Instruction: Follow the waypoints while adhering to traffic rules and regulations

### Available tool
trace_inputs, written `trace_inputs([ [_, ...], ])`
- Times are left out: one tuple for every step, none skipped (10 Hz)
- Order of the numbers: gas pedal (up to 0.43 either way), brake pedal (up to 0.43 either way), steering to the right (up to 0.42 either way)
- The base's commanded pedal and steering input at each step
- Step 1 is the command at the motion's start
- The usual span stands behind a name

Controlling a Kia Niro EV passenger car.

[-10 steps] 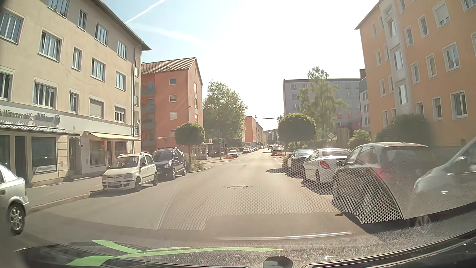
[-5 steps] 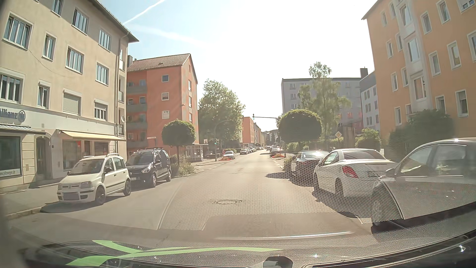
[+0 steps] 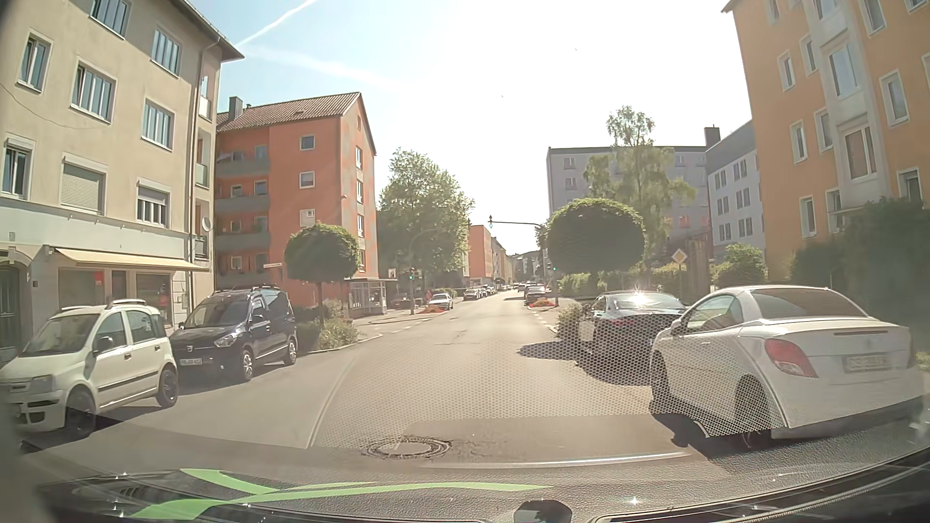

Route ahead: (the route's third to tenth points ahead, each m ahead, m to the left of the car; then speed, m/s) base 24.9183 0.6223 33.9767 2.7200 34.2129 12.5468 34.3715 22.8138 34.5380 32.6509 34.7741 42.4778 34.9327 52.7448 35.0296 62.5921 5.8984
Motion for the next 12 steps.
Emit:
trace_inputs([
  [0.0, 0.037, 0.005],
  [0.0, 0.03, 0.002],
  [0.0, 0.037, -0.003],
  [0.0, 0.037, -0.004],
  [0.0, 0.012, -0.004],
  [0.0, 0.0, -0.004],
  [0.0, 0.0, -0.004],
  [0.0, 0.0, -0.003],
  [0.0, 0.0, -0.003],
  [0.0, 0.0, -0.003],
  [0.0, 0.0, -0.001],
  [0.0, 0.0, 0.0],
])
